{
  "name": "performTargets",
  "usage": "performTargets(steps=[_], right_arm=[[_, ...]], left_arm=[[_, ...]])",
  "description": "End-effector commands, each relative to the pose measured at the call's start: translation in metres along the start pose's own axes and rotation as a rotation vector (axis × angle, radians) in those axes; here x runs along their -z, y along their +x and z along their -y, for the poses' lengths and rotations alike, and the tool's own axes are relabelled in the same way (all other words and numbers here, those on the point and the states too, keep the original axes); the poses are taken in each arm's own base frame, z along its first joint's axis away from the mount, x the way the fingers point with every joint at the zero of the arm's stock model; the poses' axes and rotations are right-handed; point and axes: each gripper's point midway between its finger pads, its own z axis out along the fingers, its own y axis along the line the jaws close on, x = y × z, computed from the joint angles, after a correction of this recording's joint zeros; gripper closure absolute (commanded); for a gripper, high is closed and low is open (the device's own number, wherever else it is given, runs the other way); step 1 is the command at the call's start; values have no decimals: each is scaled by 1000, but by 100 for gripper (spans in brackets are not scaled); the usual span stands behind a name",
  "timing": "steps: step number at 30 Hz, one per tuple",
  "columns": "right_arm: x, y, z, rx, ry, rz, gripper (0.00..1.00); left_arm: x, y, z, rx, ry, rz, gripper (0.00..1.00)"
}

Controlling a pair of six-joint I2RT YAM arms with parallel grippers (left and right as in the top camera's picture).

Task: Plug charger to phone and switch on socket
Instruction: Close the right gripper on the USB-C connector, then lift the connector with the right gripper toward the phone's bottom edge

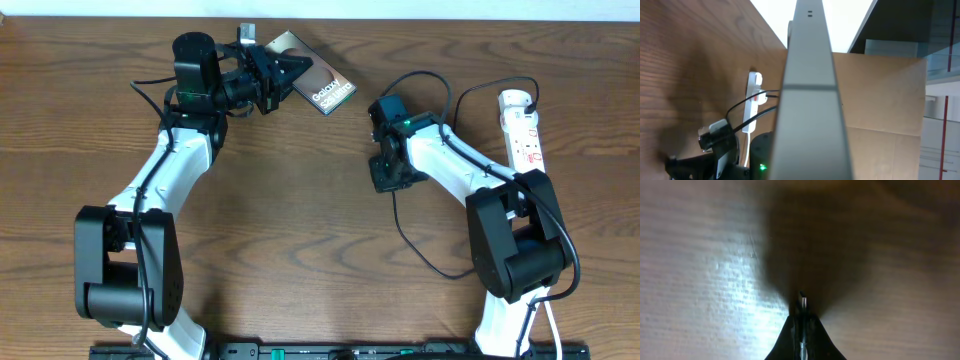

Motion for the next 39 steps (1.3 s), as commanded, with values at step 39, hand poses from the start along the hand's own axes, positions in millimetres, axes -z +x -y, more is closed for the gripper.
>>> performTargets(steps=[39], right_arm=[[15,6,-62,26,-509,-62,99]], left_arm=[[10,24,17,-98,52,-146,93]])
